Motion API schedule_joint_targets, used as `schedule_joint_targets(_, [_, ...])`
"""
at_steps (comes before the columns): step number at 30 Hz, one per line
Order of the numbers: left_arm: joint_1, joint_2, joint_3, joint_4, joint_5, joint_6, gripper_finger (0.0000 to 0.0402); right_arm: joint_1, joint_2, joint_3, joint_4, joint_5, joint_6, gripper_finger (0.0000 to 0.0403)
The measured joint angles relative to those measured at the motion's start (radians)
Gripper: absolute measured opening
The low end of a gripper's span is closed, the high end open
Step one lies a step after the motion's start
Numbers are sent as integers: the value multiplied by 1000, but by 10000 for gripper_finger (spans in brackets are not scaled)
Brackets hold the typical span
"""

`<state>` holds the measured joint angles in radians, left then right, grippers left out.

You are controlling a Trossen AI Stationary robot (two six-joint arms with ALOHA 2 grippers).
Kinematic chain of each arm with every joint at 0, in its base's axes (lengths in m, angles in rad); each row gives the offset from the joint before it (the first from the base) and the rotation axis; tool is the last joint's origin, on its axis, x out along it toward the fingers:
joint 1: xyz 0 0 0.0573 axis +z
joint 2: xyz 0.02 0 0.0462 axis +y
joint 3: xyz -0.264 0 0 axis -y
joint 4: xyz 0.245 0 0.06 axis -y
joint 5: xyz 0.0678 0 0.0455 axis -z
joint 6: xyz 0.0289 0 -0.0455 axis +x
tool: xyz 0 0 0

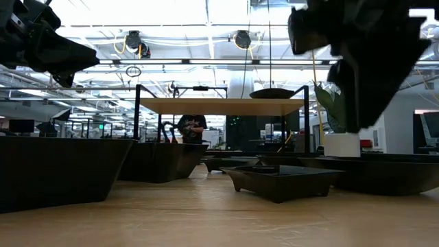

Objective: Pick & Place Mini shaped plates
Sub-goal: Stack the top leaf-shaped plate on top of the other leaf-shaped plates on the shelf

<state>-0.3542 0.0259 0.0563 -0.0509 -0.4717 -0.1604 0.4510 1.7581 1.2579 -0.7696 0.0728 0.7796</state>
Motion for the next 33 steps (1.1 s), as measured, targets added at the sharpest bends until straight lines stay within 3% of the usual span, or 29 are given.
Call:
schedule_joint_targets(8, [0,0,0,0,0,0,106,-20,-6,-101,148,-47,-5,179])
schedule_joint_targets(18, [0,0,0,0,0,0,106,-19,-6,-159,225,-81,-6,142])
schedule_joint_targets(33, [0,0,0,0,0,0,106,-59,-6,-165,44,-75,-6,114])
